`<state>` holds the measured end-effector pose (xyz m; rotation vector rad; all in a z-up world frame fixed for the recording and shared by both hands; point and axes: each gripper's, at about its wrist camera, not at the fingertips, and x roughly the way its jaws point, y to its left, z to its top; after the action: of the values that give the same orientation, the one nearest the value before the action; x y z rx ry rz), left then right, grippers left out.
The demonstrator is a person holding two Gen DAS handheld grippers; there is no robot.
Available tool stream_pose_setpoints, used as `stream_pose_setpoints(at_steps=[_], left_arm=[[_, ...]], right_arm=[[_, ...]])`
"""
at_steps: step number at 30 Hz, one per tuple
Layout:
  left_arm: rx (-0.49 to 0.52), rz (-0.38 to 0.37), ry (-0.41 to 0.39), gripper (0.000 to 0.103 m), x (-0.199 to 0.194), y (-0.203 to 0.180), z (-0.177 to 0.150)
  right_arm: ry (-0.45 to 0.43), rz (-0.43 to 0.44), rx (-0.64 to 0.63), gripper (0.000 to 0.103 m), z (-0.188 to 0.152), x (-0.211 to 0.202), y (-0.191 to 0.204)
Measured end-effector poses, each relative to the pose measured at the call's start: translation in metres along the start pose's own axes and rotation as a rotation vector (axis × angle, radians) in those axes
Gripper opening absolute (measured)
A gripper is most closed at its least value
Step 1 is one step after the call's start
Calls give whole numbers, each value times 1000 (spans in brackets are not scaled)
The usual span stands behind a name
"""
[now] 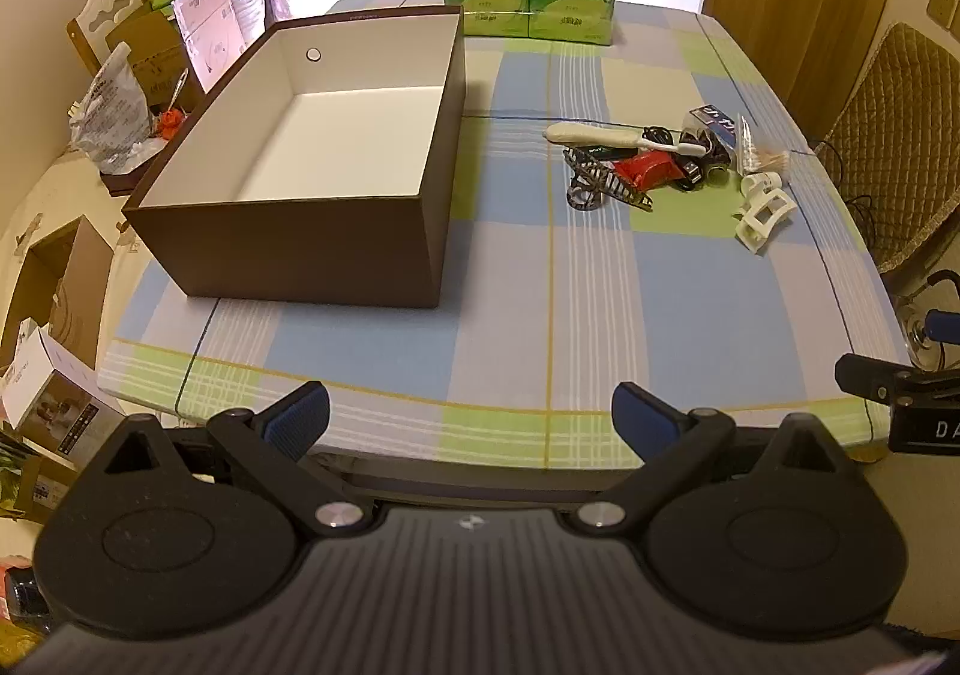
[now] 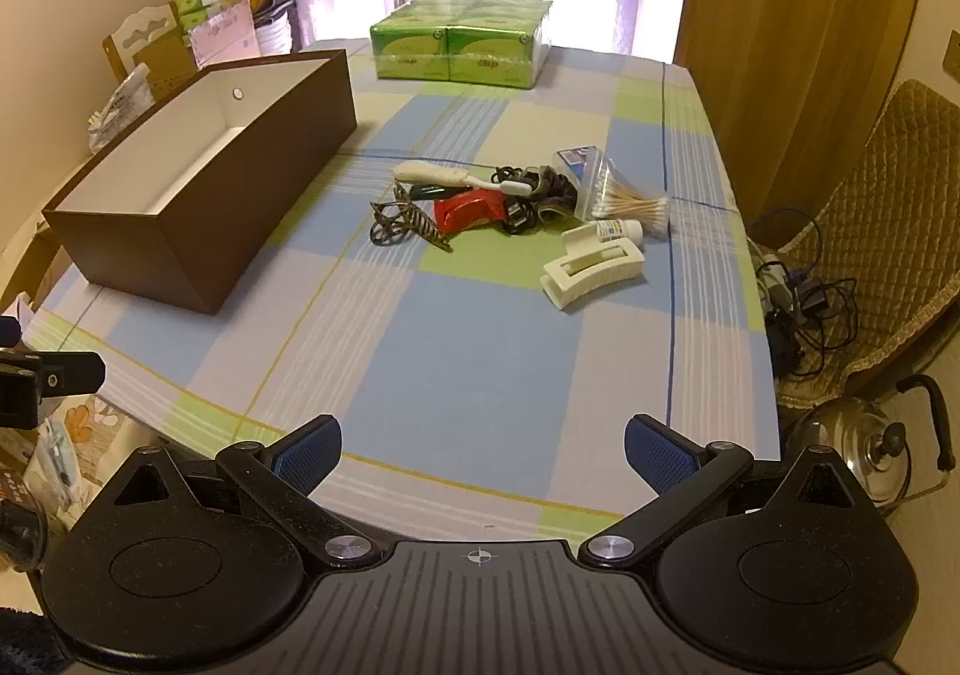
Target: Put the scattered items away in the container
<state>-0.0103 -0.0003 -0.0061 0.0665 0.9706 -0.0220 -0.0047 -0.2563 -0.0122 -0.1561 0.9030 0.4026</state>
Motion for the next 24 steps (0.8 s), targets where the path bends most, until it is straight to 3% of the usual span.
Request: stream_pose_setpoints(at_steps=[24], left_arm=[[14, -8, 2, 99, 2, -11, 8]], right_arm=[[-27, 18, -33, 103, 17, 5, -9]])
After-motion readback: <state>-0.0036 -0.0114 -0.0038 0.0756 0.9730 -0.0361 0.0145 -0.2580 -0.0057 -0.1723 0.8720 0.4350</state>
